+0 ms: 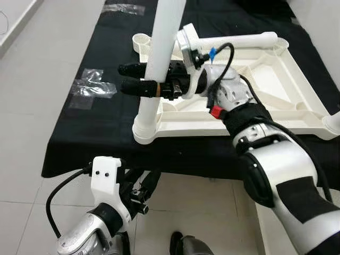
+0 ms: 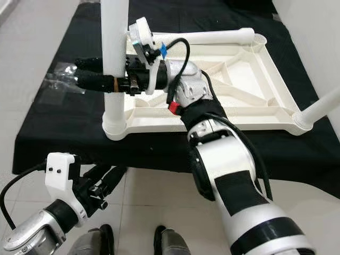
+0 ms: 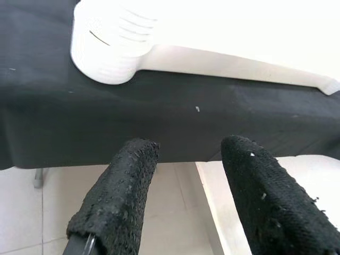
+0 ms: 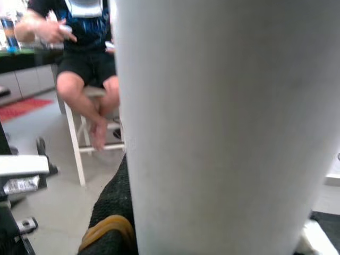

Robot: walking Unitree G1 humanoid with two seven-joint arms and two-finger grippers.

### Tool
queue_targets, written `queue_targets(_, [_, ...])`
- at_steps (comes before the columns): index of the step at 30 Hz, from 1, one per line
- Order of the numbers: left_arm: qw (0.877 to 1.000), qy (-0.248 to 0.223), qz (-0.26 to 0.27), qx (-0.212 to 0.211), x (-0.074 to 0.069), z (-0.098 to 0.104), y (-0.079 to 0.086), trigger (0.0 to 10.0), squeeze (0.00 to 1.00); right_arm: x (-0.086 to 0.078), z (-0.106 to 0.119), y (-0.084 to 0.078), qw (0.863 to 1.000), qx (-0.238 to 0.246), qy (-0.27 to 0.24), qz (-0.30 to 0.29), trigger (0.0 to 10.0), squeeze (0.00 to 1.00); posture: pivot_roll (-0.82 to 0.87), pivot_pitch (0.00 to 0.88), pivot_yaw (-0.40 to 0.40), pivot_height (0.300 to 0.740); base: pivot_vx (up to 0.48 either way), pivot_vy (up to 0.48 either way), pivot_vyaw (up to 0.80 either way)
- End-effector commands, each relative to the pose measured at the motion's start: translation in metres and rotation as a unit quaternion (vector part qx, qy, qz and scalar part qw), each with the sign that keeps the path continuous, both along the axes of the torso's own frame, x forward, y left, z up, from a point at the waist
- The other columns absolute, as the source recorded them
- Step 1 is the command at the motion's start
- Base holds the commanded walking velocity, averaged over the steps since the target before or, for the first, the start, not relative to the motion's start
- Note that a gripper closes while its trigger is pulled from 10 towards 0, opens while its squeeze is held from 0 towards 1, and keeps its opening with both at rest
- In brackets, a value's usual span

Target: Building children table

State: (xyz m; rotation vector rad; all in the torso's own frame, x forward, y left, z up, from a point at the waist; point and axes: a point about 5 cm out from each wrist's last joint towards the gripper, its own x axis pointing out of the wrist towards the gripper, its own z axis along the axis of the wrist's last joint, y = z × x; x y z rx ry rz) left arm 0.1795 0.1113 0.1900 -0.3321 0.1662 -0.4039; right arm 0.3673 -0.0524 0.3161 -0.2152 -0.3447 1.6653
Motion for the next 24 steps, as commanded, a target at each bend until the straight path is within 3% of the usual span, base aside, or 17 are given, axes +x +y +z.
queue_targets(1, [1.0,0.012,0.003,0.001,0.0,-0.005,0.001,10.0,0.0,0.005,-0.034,-0.007,0.997,-0.067,0.032,-0.03,10.0,0.0,0.2,0.278,-0.132,0.74,0.0,0.0,0.0])
queue_targets(3, [1.0,0.01,0.001,0.004,0.002,-0.005,0.001,10.0,0.0,0.008,-0.04,-0.009,0.993,-0.091,0.032,-0.064,10.0,0.0,0.2,0.271,-0.132,0.74,0.0,0.0,0.0])
queue_targets(7, [1.0,0.007,0.001,0.006,0.003,-0.005,0.001,10.0,0.0,0.013,-0.042,-0.006,0.989,-0.093,0.041,-0.107,10.0,0.0,0.2,0.27,-0.132,0.74,0.0,0.0,0.0])
queue_targets(8, [1.0,0.006,0.001,0.004,0.004,-0.004,0.001,10.0,0.0,0.018,-0.042,-0.005,0.982,-0.092,0.06,-0.152,10.0,0.0,0.19,0.266,-0.135,0.74,0.0,0.0,0.0])
queue_targets(13, [1.0,0.006,0.001,0.005,0.004,-0.004,0.0,10.0,0.0,0.022,-0.045,-0.004,0.976,-0.092,0.071,-0.184,10.0,0.0,0.19,0.265,-0.137,0.74,0.0,0.0,0.0])
queue_targets(14, [1.0,0.005,0.002,0.006,0.004,-0.004,0.001,10.0,0.0,0.026,-0.046,-0.004,0.967,-0.084,0.086,-0.224,10.0,0.0,0.19,0.268,-0.142,0.74,0.0,0.0,0.0])
queue_targets(20, [1.0,0.003,0.006,0.01,0.005,-0.004,0.001,10.0,0.0,0.036,-0.045,-0.012,0.943,-0.04,0.103,-0.313,10.0,0.0,0.19,0.272,-0.141,0.74,0.0,0.0,0.0])
queue_targets(21, [1.0,0.004,0.006,0.008,0.005,-0.004,0.002,10.0,0.0,0.04,-0.047,-0.018,0.927,-0.028,0.11,-0.356,10.0,0.0,0.19,0.273,-0.14,0.74,0.0,0.0,0.0])
queue_targets(24, [1.0,0.002,0.006,0.009,0.006,-0.004,0.002,10.0,0.0,0.045,-0.049,-0.026,0.902,-0.012,0.113,-0.416,10.0,0.0,0.18,0.274,-0.138,0.74,0.0,0.0,0.0])
